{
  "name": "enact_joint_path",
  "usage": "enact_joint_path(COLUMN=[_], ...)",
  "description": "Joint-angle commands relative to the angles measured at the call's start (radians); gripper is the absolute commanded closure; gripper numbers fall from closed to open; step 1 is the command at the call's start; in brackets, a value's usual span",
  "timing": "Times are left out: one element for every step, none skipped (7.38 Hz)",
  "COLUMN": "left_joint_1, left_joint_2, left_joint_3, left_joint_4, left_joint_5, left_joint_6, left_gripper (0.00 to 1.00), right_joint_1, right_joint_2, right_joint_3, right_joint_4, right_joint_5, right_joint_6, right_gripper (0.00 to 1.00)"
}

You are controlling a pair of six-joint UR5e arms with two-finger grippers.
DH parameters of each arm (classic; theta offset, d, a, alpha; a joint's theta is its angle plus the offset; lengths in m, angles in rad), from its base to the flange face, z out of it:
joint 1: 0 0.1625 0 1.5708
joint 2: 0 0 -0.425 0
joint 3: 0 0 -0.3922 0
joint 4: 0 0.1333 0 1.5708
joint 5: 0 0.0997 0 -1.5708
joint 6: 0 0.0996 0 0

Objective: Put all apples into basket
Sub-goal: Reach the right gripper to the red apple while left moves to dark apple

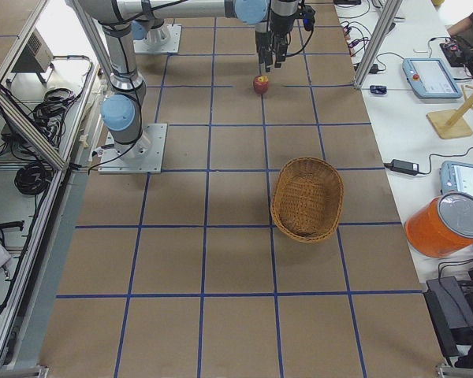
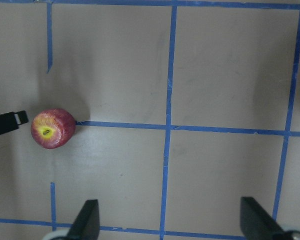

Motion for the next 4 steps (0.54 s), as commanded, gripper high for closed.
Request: enact_joint_path(left_joint_1=[0.219, 0.318, 0.414, 0.496], left_joint_2=[0.101, 0.132, 0.161, 0.172], left_joint_3=[-0.004, -0.004, -0.004, -0.006], left_joint_4=[-0.207, -0.297, -0.365, -0.373], left_joint_5=[0.001, 0.004, 0.059, 0.126], left_joint_6=[0.314, 0.496, 0.697, 0.787], left_gripper=[0.00, 0.00, 0.00, 0.00], right_joint_1=[0.105, 0.176, 0.231, 0.265], right_joint_2=[0.091, 0.151, 0.191, 0.238], right_joint_3=[0.031, 0.060, 0.073, 0.087], right_joint_4=[-0.128, -0.226, -0.324, -0.342], right_joint_5=[0.080, 0.079, 0.077, 0.077], right_joint_6=[0.109, 0.175, 0.286, 0.312], right_gripper=[0.02, 0.01, 0.00, 0.00])
